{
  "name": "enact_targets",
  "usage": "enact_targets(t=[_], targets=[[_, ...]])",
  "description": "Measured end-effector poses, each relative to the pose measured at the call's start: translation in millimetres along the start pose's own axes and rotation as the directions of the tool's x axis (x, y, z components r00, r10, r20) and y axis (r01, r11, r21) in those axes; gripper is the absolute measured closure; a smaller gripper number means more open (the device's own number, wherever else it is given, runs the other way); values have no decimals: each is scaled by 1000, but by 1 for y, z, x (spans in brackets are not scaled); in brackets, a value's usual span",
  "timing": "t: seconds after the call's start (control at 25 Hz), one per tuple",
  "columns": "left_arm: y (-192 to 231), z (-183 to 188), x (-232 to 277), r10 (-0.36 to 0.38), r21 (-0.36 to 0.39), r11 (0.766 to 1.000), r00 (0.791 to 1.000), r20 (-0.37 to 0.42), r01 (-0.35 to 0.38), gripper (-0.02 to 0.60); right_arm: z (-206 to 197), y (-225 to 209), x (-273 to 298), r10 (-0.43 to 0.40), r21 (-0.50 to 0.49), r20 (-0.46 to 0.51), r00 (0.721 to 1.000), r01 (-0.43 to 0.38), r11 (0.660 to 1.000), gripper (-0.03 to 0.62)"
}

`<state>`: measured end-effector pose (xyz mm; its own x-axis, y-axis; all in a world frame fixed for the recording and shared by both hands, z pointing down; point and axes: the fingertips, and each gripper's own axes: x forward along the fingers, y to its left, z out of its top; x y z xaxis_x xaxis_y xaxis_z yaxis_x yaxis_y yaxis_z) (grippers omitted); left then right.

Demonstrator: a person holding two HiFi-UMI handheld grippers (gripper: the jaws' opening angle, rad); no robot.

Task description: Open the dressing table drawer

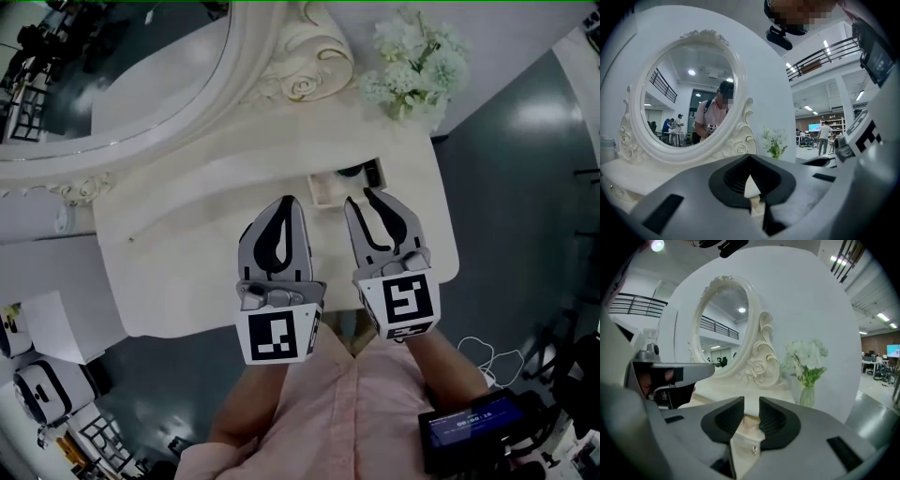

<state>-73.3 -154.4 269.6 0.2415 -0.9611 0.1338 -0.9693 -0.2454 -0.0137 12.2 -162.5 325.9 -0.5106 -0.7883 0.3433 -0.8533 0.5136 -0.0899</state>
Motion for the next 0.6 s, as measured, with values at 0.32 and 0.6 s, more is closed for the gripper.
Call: enact_targets(t=[0.32, 0.6], targets=[[9, 73, -9, 34, 42, 998, 990, 137, -40, 560, 95, 16, -23, 62, -58, 218, 974, -50, 997, 542], [10, 116, -24, 72, 51, 995, 974, 216, -85, 560, 144, 26, -45, 88, -118, 336, 938, -51, 992, 566]])
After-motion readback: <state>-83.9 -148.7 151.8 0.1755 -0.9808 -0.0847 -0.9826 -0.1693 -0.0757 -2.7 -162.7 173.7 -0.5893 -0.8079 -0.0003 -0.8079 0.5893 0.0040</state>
